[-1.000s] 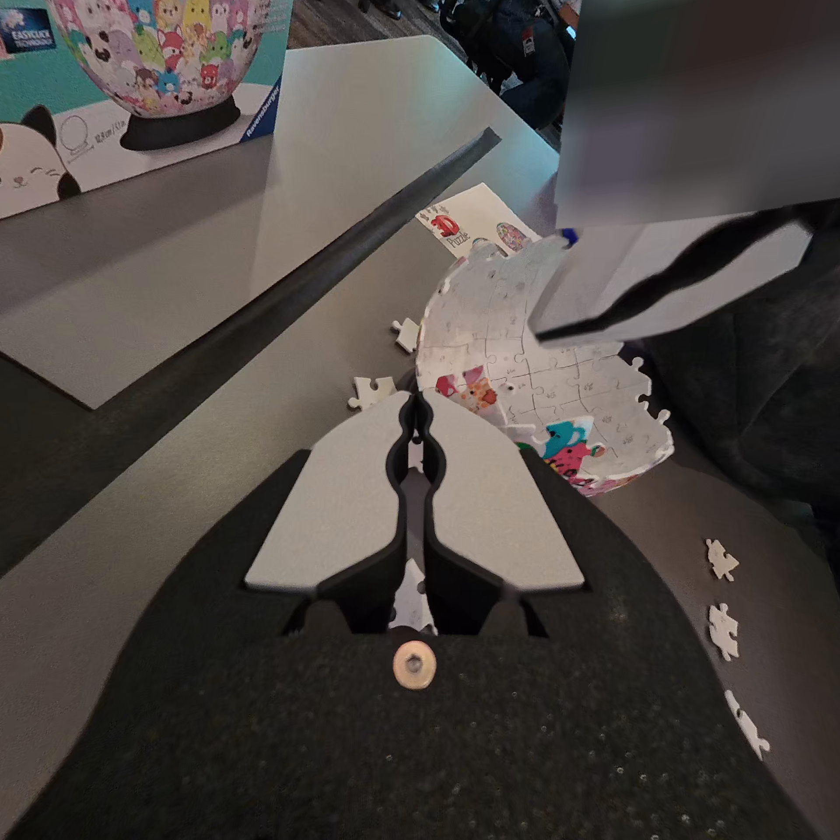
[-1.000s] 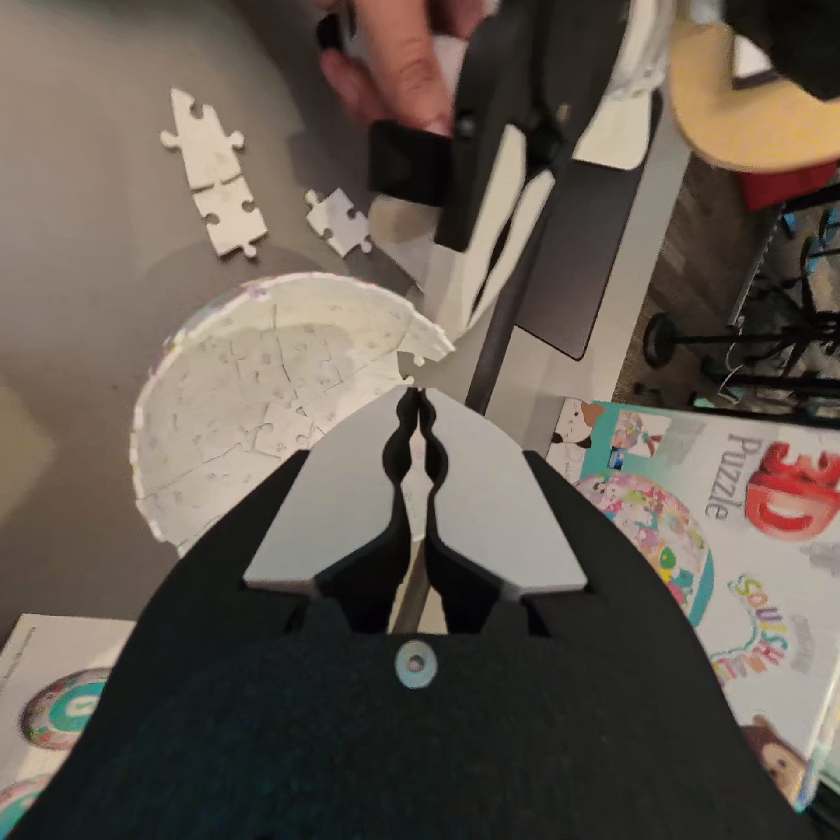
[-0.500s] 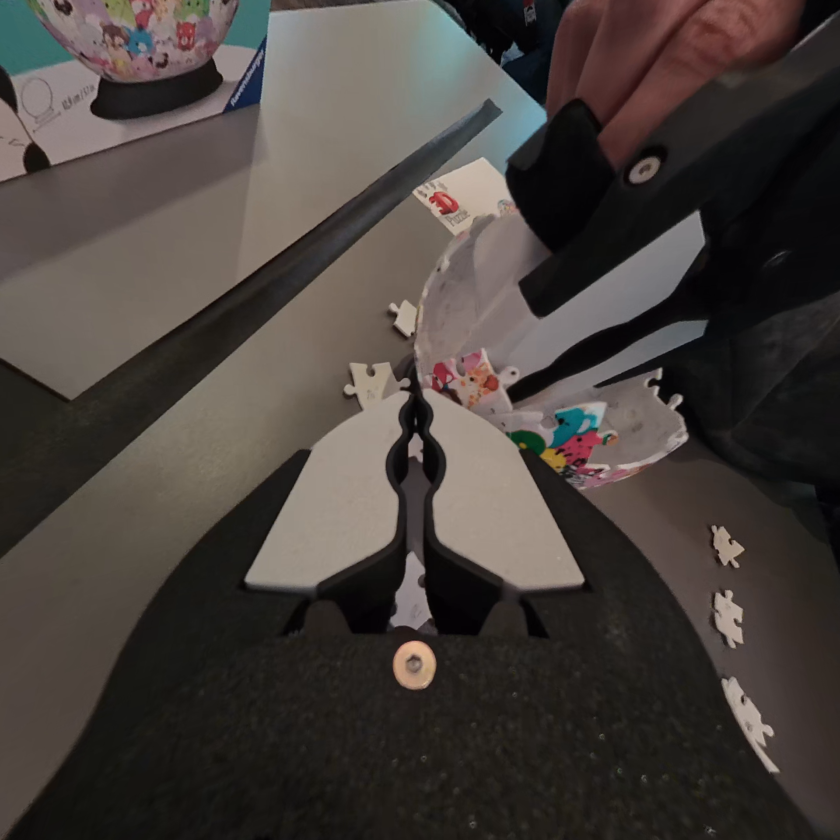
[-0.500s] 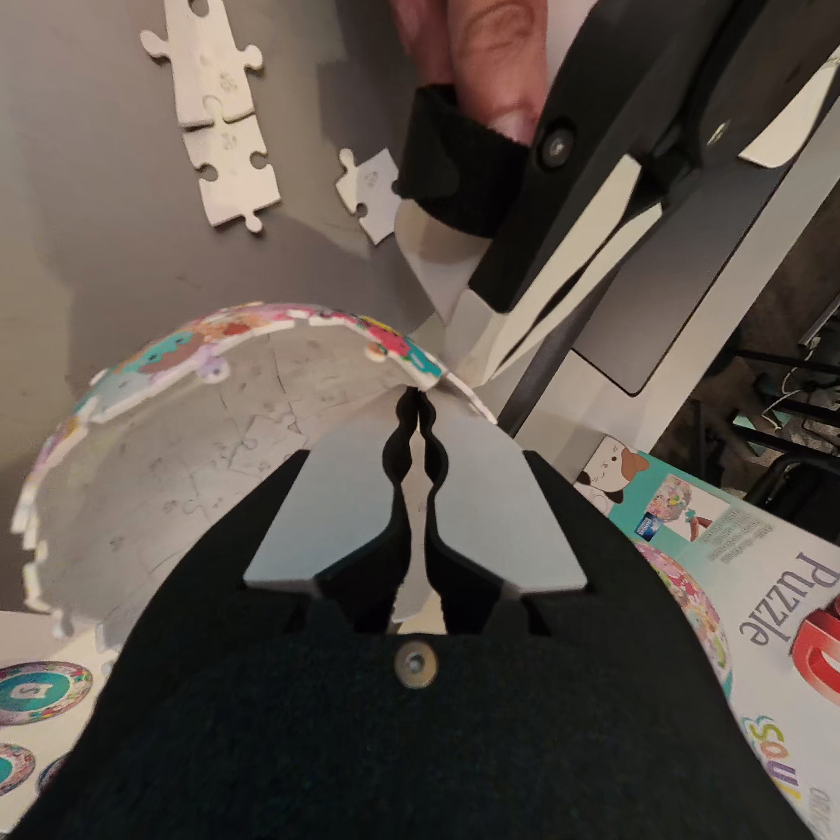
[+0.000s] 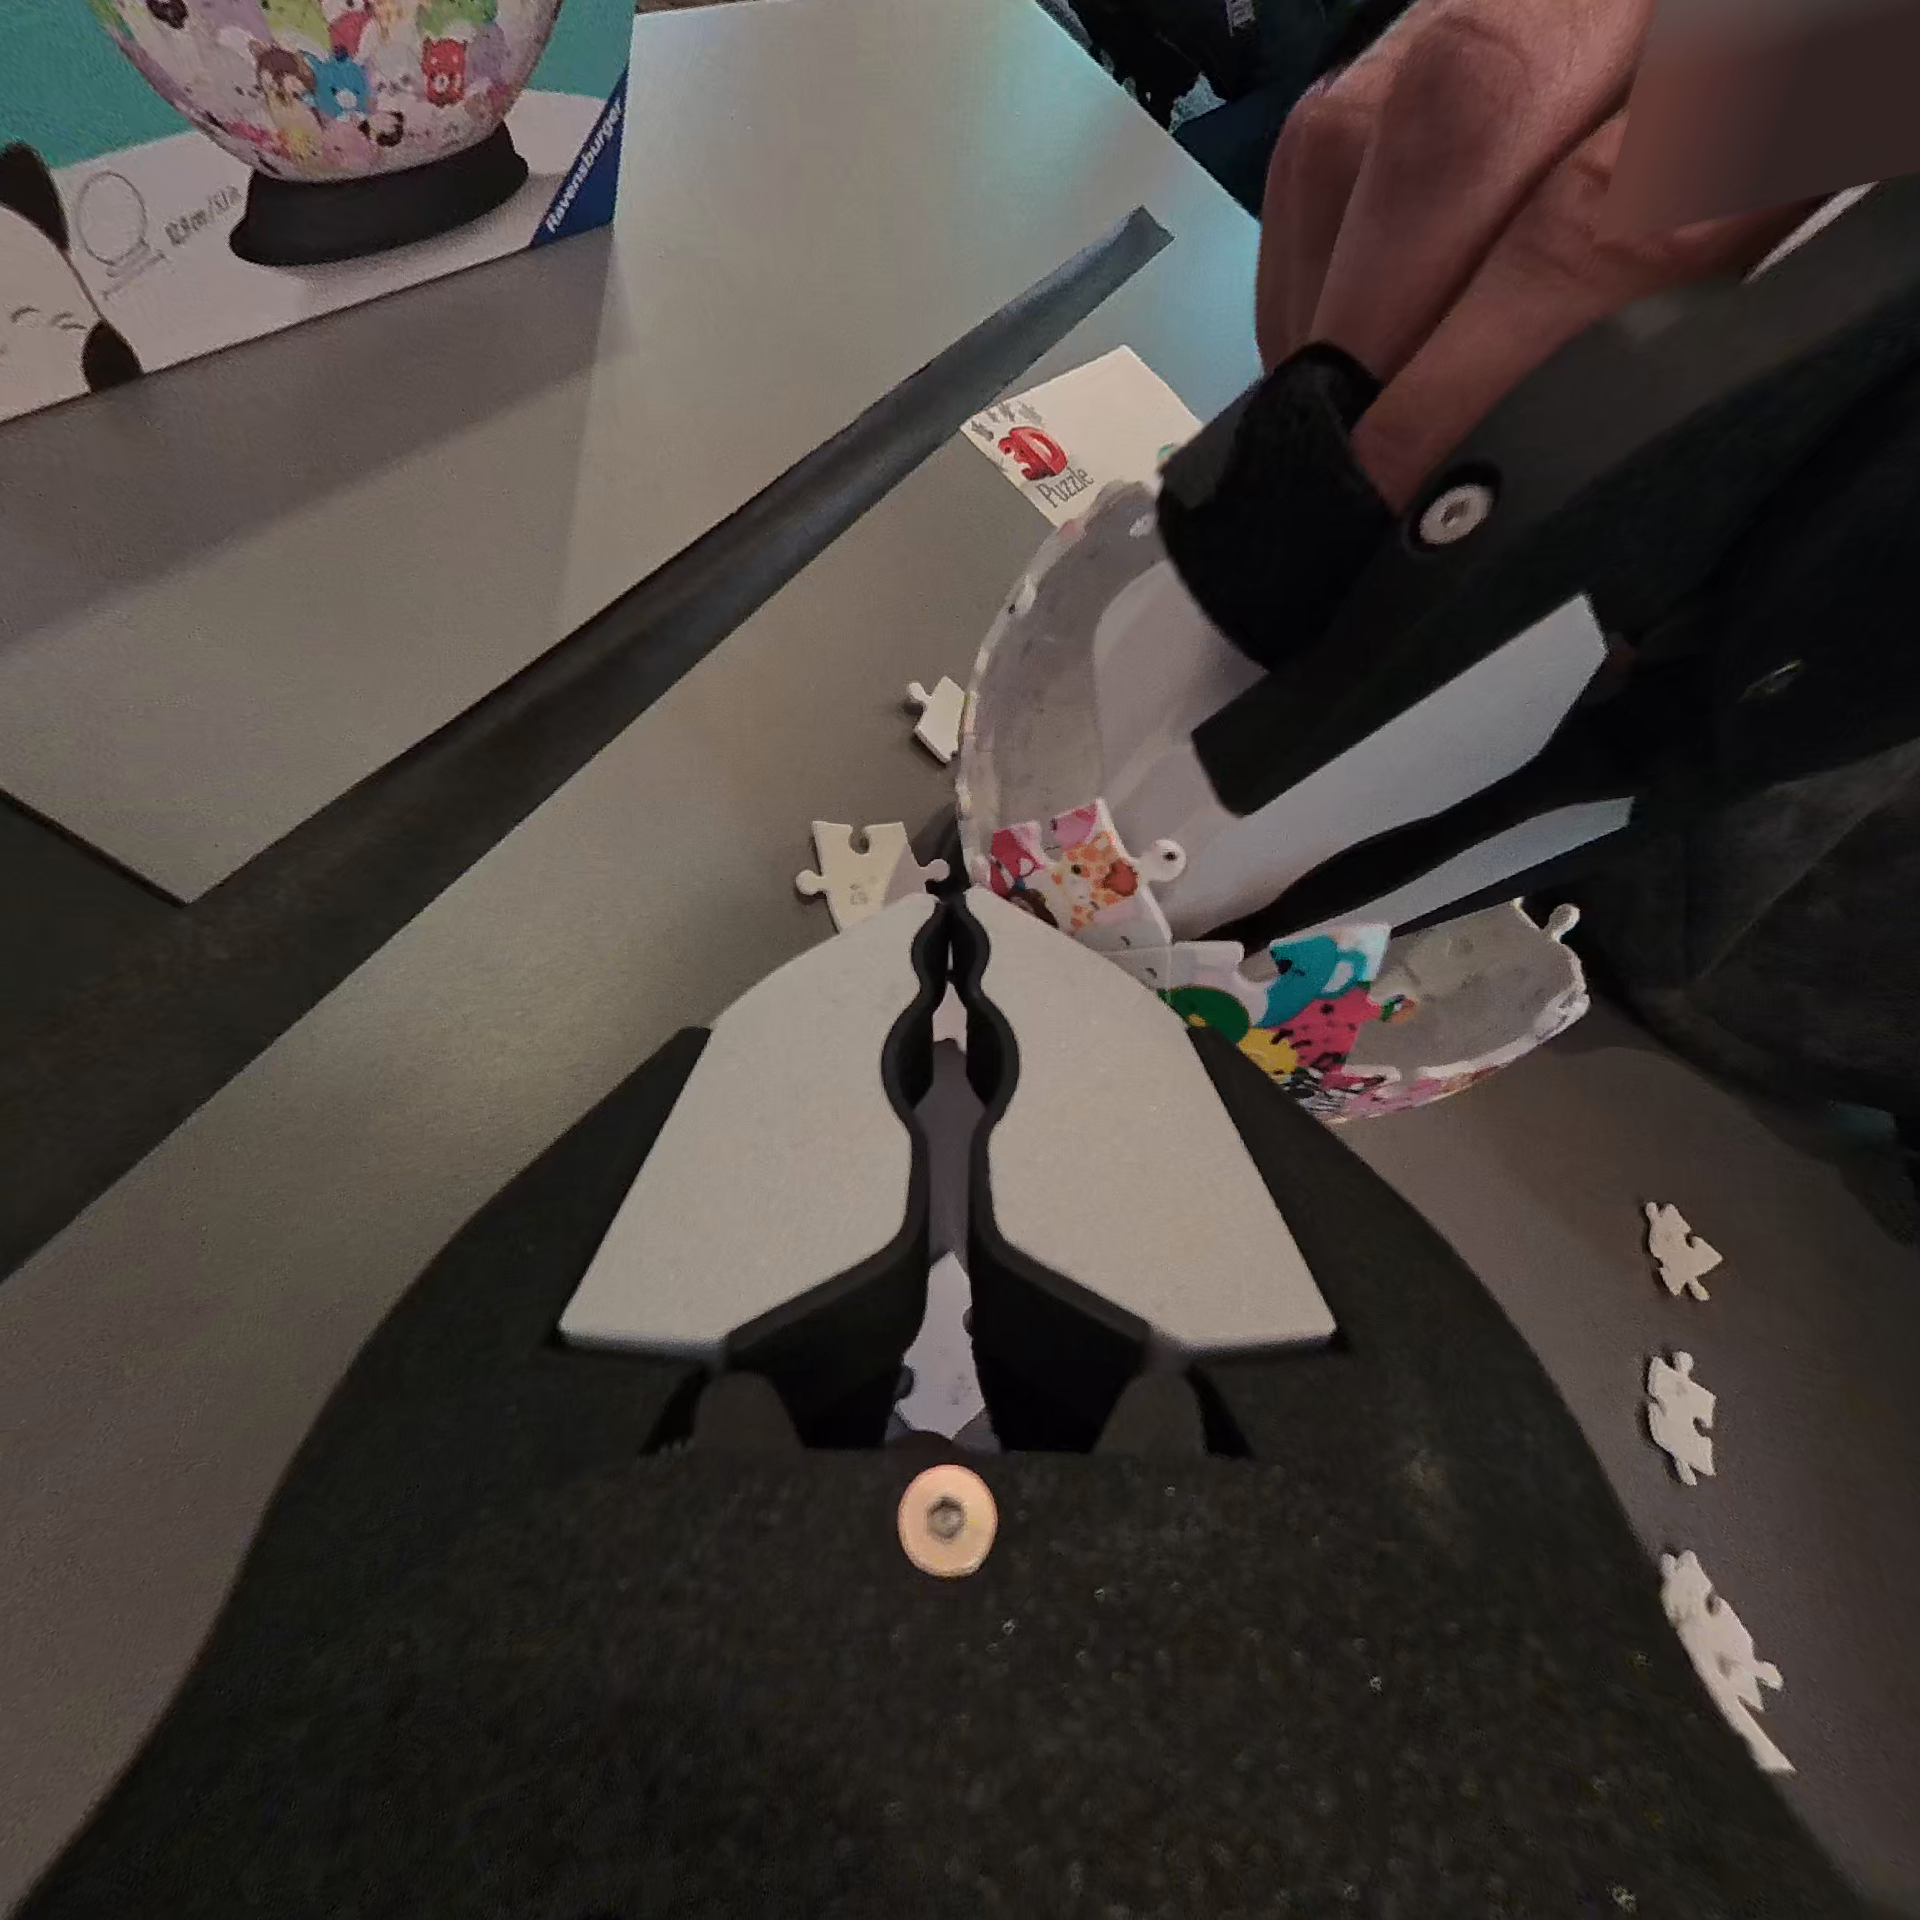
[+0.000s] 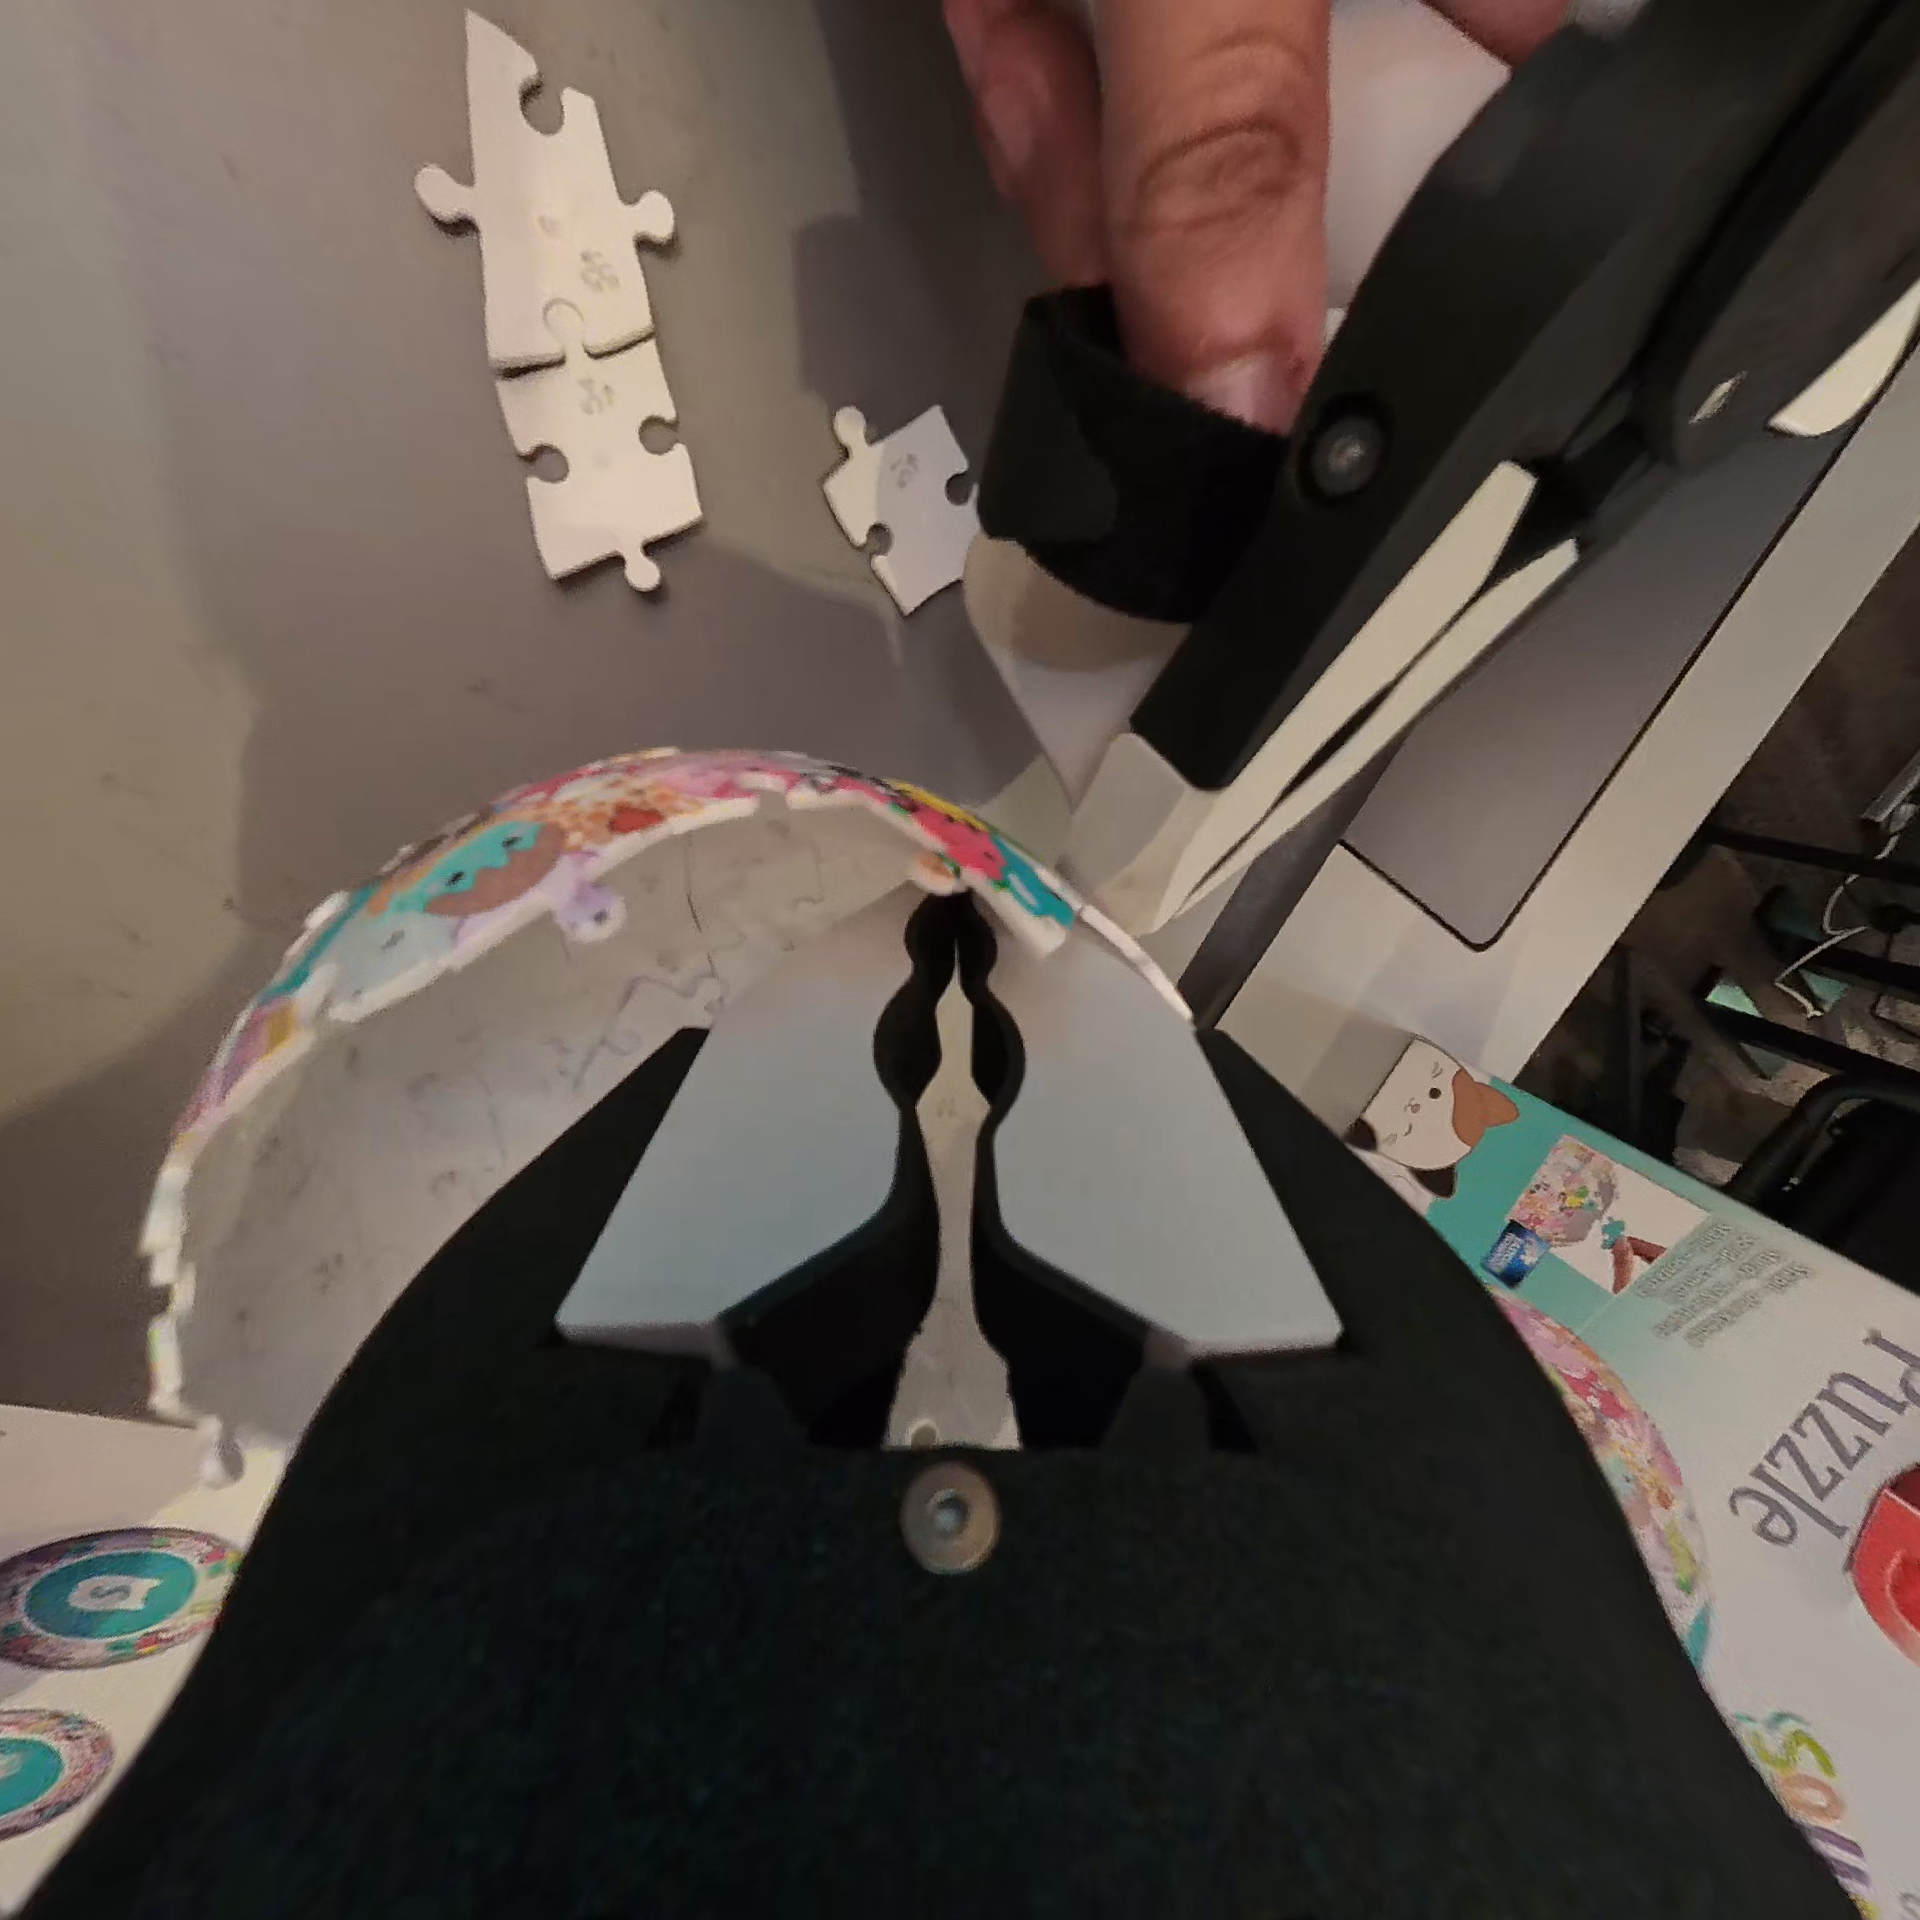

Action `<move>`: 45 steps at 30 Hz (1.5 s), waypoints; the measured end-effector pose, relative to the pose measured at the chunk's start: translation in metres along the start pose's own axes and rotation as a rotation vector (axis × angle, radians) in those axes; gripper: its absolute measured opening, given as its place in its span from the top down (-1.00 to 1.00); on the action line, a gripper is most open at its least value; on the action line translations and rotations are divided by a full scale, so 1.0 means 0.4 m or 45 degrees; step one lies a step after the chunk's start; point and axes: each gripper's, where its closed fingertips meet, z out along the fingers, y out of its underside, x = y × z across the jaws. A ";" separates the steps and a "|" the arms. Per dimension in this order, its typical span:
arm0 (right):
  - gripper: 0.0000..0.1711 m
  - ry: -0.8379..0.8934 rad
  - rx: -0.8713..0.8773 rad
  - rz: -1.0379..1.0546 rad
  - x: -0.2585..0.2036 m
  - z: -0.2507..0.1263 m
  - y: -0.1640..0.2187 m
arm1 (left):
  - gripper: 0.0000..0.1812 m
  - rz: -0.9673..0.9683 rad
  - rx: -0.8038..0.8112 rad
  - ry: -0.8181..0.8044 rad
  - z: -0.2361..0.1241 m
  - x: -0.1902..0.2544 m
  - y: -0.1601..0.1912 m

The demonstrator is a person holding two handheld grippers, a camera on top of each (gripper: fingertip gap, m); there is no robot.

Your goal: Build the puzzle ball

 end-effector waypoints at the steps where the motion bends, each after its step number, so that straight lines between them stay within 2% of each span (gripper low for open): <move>1: 1.00 0.020 0.009 -0.011 0.004 -0.012 0.000 | 1.00 -0.004 0.000 0.003 0.000 -0.001 0.001; 5: 1.00 0.180 0.142 0.044 0.046 -0.134 -0.010 | 1.00 -0.009 0.012 -0.002 -0.009 -0.001 -0.003; 8: 1.00 0.467 0.331 0.231 0.108 -0.279 0.006 | 1.00 0.003 0.045 -0.071 -0.033 -0.008 -0.014; 9: 0.95 0.554 0.397 0.336 0.121 -0.320 0.026 | 1.00 0.007 0.052 -0.123 -0.047 -0.013 -0.014; 11: 0.64 0.701 0.511 0.595 0.130 -0.372 0.097 | 0.97 0.004 0.089 -0.212 -0.082 -0.014 -0.010; 12: 0.49 0.709 0.563 0.751 0.113 -0.374 0.136 | 0.94 -0.007 0.109 -0.241 -0.100 -0.007 -0.005; 15: 0.26 0.620 0.782 1.171 0.020 -0.337 0.213 | 0.83 -0.019 0.153 -0.317 -0.149 0.030 0.029; 17: 0.23 0.519 1.044 1.324 -0.058 -0.325 0.205 | 0.76 -0.015 0.192 -0.366 -0.169 0.057 0.068; 18: 0.22 0.517 1.103 1.370 -0.092 -0.324 0.210 | 0.73 -0.010 0.216 -0.383 -0.176 0.070 0.087; 19: 0.22 0.494 1.092 1.358 -0.131 -0.327 0.208 | 0.73 0.011 0.244 -0.402 -0.181 0.079 0.103; 20: 0.31 0.509 1.052 1.322 -0.159 -0.346 0.202 | 0.73 0.047 0.241 -0.423 -0.181 0.085 0.122; 23: 0.69 0.639 0.851 0.997 -0.164 -0.445 0.159 | 0.72 0.159 0.182 -0.556 -0.187 0.070 0.150; 24: 0.68 0.612 0.739 0.880 -0.146 -0.460 0.141 | 0.72 0.178 0.207 -0.538 -0.185 0.080 0.136; 25: 0.58 0.534 0.629 0.788 -0.125 -0.462 0.119 | 0.72 0.186 0.236 -0.513 -0.183 0.090 0.125; 26: 0.42 0.398 0.536 0.708 -0.111 -0.449 0.090 | 0.72 0.187 0.255 -0.491 -0.180 0.097 0.121; 27: 0.35 0.246 0.428 0.612 -0.102 -0.425 0.066 | 0.72 0.180 0.255 -0.471 -0.177 0.099 0.126; 30: 0.56 -0.014 0.147 0.265 -0.043 -0.330 0.053 | 0.72 0.138 0.256 -0.403 -0.175 0.106 0.131; 32: 0.63 -0.202 0.126 0.105 -0.032 -0.265 0.033 | 0.72 0.120 0.249 -0.357 -0.170 0.111 0.134; 35: 0.60 -0.543 0.094 -0.077 -0.091 -0.190 0.017 | 0.72 0.123 0.218 -0.331 -0.161 0.116 0.140; 37: 0.54 -0.620 0.004 -0.236 -0.108 -0.142 0.040 | 0.72 0.137 0.204 -0.332 -0.157 0.118 0.143; 39: 0.45 -0.724 -0.002 -0.286 -0.120 -0.114 0.038 | 0.72 0.143 0.190 -0.324 -0.153 0.120 0.146; 41: 0.54 -0.817 0.008 -0.301 -0.125 -0.095 0.033 | 0.72 0.138 0.186 -0.315 -0.152 0.121 0.147; 45: 0.57 -0.881 0.058 -0.296 -0.102 -0.103 0.010 | 0.71 0.117 0.196 -0.288 -0.154 0.122 0.146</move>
